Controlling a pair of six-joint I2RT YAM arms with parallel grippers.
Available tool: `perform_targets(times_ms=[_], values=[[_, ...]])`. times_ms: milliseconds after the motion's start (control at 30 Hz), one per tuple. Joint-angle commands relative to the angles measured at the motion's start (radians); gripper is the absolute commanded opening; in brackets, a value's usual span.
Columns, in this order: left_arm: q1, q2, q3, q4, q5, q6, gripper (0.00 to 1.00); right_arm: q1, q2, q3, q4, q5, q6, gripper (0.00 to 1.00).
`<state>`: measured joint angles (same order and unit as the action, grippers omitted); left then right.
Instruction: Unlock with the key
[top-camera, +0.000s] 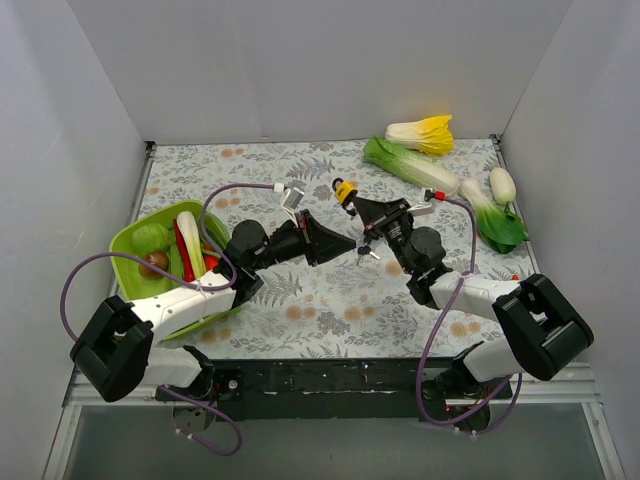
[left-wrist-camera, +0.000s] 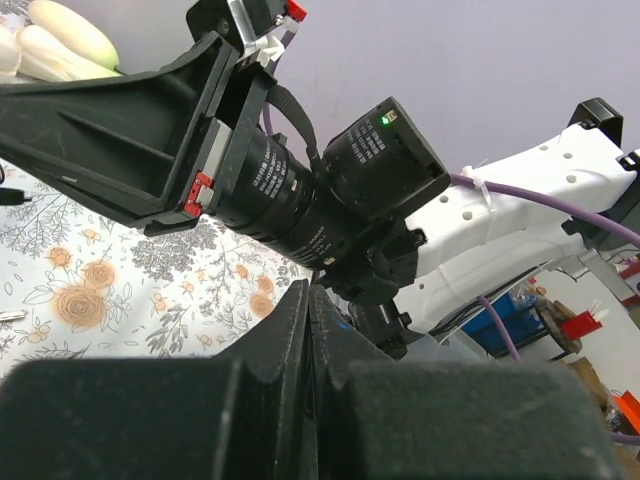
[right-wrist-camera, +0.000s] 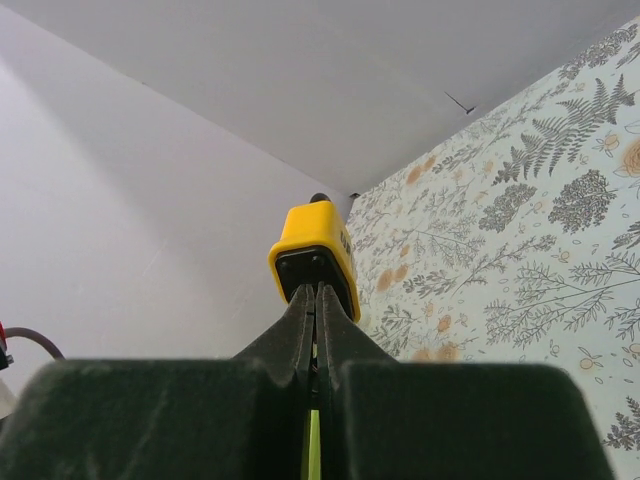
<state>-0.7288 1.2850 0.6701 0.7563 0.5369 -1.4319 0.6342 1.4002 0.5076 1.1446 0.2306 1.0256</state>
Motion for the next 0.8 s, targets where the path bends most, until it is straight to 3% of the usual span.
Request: perform_targets(times_ms=[0,300,333,400,433,500,533,667,767], values=[[0.008,-0.036,0.006,0.006,0.040,0.010,0.00,0.005,-0.007,0.022,0.081,0.033,0.010,0.01],[0.009,-0.091,0.042,-0.139,-0.083,0.071,0.02,0.002,0.003,0.029,0.060,0.001,-0.015,0.01],[0.014,-0.102,0.049,-0.161,-0.093,0.074,0.14,0.001,0.003,0.031,0.057,0.000,-0.024,0.01],[0.020,-0.125,0.057,-0.182,-0.115,0.077,0.28,0.002,0.002,0.031,0.053,-0.007,-0.030,0.01],[0.032,-0.131,0.068,-0.201,-0.120,0.077,0.46,0.002,0.002,0.031,0.055,-0.010,-0.035,0.01],[0.048,-0.150,0.075,-0.218,-0.138,0.074,0.60,0.001,-0.001,0.032,0.050,-0.019,-0.047,0.01],[0.061,-0.154,0.082,-0.239,-0.143,0.062,0.72,0.002,0.000,0.032,0.050,-0.022,-0.050,0.01],[0.086,-0.147,0.153,-0.368,-0.204,0.019,0.89,0.002,0.000,0.043,0.046,-0.050,-0.093,0.01],[0.100,-0.099,0.195,-0.504,-0.244,-0.068,0.91,0.002,0.003,0.068,0.029,-0.099,-0.151,0.01]])
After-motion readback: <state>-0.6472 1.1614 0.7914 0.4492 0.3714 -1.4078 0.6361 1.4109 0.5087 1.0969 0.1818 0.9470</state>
